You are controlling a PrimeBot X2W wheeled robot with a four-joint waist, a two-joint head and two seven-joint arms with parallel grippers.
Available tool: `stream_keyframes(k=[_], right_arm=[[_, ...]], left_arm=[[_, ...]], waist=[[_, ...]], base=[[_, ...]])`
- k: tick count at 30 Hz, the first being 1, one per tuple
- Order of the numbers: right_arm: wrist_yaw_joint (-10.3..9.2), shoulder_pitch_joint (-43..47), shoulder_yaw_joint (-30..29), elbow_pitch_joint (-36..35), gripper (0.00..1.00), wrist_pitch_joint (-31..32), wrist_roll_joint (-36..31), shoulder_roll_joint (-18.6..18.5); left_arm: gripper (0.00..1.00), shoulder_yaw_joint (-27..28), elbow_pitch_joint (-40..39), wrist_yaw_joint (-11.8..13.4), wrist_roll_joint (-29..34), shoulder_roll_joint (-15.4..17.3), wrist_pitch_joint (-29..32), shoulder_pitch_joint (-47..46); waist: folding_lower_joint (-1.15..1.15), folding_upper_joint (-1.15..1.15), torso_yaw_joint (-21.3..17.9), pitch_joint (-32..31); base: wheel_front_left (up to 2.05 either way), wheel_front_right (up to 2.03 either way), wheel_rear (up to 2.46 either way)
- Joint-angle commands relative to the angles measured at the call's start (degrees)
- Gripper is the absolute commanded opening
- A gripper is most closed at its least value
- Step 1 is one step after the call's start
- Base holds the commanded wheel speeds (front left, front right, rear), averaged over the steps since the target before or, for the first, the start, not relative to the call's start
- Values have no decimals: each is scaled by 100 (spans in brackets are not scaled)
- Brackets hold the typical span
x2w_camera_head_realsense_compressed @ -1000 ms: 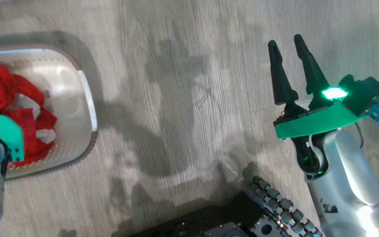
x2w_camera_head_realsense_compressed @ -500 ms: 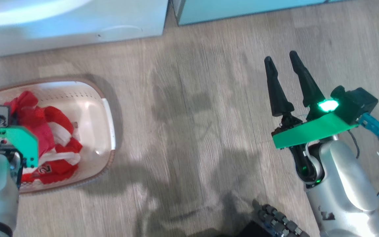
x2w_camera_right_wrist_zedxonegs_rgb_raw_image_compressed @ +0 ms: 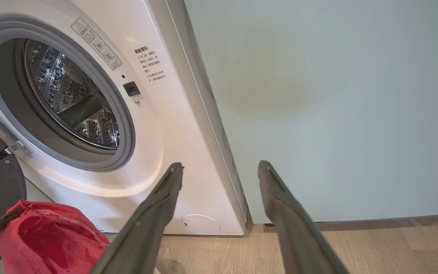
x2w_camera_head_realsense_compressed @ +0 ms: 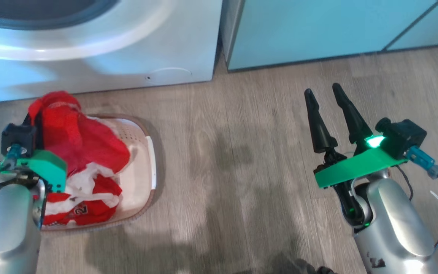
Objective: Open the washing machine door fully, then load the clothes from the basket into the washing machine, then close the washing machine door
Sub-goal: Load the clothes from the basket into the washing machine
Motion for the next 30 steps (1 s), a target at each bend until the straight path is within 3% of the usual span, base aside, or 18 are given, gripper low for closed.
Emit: stream_keyframes(k=[1,10,17,23,30], right_arm=[[0,52,95,-138,100,-36,-58,31],[0,264,103,-21,100,-36,-140,12],[0,382,137,25,100,-36,-121,-58],[0,469,163,42,100,-36,-91,-102],[0,541,169,37,100,-36,-64,-128]], left_arm=[[0,242,-451,96,28,167,-78,40],[0,458,-2351,256,6,-91,-78,725],[0,650,-3491,205,-32,-361,-78,1099],[0,896,-4105,-21,-180,-733,-78,1457],[0,1209,-4271,-473,-375,-1193,-79,1782]], waist=[[0,0,101,-189],[0,0,222,-732],[0,0,273,-1059],[0,0,271,-1302],[0,0,251,-1455]], base=[[0,0,0],[0,0,0],[0,0,0],[0,0,0],[0,0,0]])
